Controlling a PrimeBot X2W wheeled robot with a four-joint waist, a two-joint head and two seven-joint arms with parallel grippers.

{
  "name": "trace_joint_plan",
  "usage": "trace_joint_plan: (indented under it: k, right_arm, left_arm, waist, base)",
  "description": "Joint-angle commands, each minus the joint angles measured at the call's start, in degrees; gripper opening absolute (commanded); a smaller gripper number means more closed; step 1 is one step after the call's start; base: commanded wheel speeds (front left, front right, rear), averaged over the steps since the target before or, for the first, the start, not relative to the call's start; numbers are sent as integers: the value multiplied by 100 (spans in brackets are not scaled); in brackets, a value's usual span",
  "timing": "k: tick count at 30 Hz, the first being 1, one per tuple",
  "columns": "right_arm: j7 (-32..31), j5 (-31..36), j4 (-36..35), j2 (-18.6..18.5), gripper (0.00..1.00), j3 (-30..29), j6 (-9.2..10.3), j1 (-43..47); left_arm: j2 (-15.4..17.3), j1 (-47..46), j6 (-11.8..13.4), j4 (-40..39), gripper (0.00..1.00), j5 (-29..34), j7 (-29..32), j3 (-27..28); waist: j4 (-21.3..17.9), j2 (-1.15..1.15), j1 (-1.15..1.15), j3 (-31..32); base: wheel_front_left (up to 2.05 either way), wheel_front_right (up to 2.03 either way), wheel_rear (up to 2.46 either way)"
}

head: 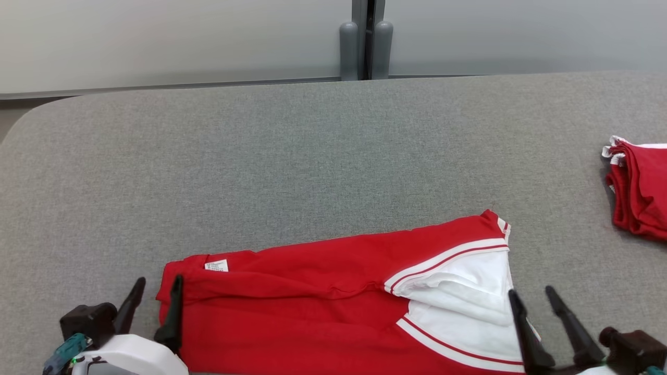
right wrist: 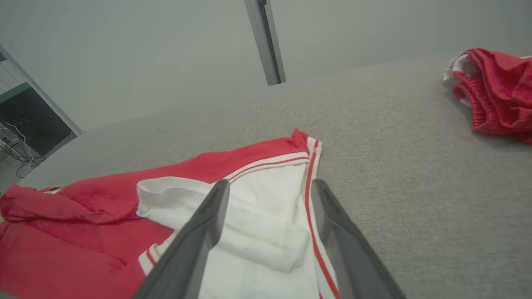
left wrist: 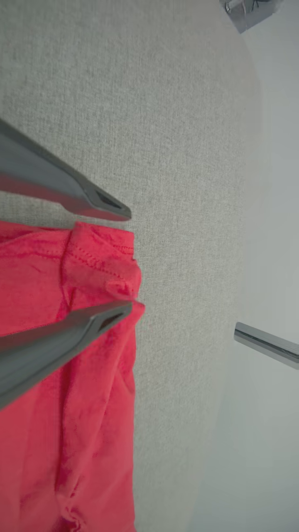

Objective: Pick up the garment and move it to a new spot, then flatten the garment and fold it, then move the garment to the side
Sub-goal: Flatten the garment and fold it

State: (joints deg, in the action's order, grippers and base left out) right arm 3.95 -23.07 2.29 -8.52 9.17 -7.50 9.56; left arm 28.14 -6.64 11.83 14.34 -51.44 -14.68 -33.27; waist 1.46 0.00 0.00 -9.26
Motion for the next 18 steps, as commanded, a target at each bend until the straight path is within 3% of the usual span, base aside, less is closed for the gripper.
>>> trace_joint_plan:
  k: [1,5,9,18]
  right_arm:
    - [95,171,-137,-6,100,-83,2,35]
    - [263,542,-620,87,100,-366,2,-2]
    - [197,885,-1021,120,100,-586,2,-113]
    - [-196,1153,-1317,212,100,-804,2,85]
  left_arm:
    - [-18,93,115,-135,100,140,-44,156]
    - [-252,373,335,-848,100,817,-49,821]
    - [-491,618,326,-1368,100,1450,-53,1268]
    - [-720,1029,175,-1471,100,2171,-54,1359]
  waist:
    - [4,0,0,41]
    - [52,0,0,131]
    - [76,0,0,268]
    - [84,0,0,620]
  base:
    - [0,0,0]
    - [0,0,0]
    - [0,0,0]
    - [0,0,0]
